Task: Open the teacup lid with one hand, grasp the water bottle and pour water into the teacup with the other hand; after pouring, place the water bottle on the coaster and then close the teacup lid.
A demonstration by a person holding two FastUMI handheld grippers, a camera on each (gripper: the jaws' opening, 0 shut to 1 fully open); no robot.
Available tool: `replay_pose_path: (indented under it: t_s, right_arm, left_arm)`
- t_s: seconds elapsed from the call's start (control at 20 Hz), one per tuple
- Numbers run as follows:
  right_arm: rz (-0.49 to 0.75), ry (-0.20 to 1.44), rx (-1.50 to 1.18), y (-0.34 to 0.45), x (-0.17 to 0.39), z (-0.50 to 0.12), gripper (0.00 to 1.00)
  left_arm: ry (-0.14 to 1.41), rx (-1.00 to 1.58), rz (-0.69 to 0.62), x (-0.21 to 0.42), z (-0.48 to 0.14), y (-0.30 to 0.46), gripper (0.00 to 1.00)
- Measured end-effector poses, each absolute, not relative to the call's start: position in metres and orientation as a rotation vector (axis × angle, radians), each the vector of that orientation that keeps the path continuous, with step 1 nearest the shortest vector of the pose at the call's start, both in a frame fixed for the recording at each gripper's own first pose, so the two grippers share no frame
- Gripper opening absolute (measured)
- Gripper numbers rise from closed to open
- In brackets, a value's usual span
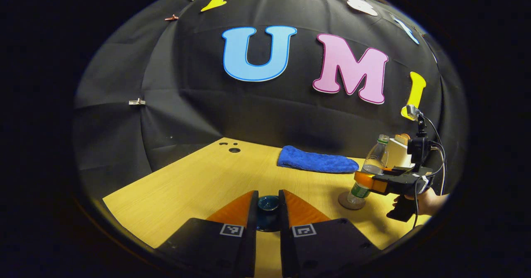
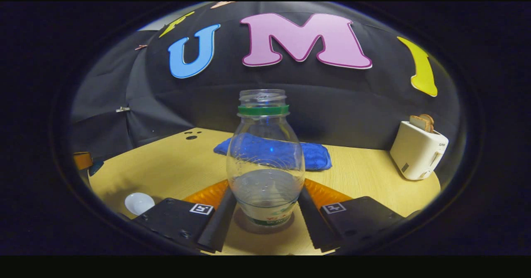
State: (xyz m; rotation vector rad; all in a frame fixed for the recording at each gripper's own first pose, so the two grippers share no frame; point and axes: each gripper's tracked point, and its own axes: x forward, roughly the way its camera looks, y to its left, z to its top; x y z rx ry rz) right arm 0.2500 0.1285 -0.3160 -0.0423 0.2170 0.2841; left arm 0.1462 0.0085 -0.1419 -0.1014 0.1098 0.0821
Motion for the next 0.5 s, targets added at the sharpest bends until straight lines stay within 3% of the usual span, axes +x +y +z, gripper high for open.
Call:
replay_pose_path:
  t_s: [0.1, 0.2, 0.3, 0.4, 0.45, 0.5]
  right_arm:
    - [0.295, 0.223, -0.04, 0.129, 0.249, -0.316, 0.75]
    - [0.303, 0.221, -0.047, 0.128, 0.249, -0.316, 0.82]
    - [0.306, 0.224, -0.06, 0.129, 0.249, -0.318, 0.84]
    - [0.307, 0.227, -0.068, 0.128, 0.249, -0.319, 0.94]
    - [0.306, 0.232, -0.072, 0.127, 0.249, -0.32, 0.92]
    - [0.305, 0.239, -0.075, 0.126, 0.247, -0.322, 0.95]
  left_arm:
    - [0.105, -0.095, 0.081, 0.145, -0.141, 0.004, 0.24]
    - [0.107, -0.086, 0.07, 0.145, -0.142, -0.003, 0.28]
    - [0.109, -0.077, 0.055, 0.144, -0.142, -0.01, 0.24]
    - [0.107, -0.068, 0.043, 0.146, -0.14, -0.016, 0.28]
    - [0.104, -0.066, 0.04, 0.147, -0.139, -0.018, 0.24]
    - [0.103, -0.065, 0.034, 0.148, -0.139, -0.02, 0.28]
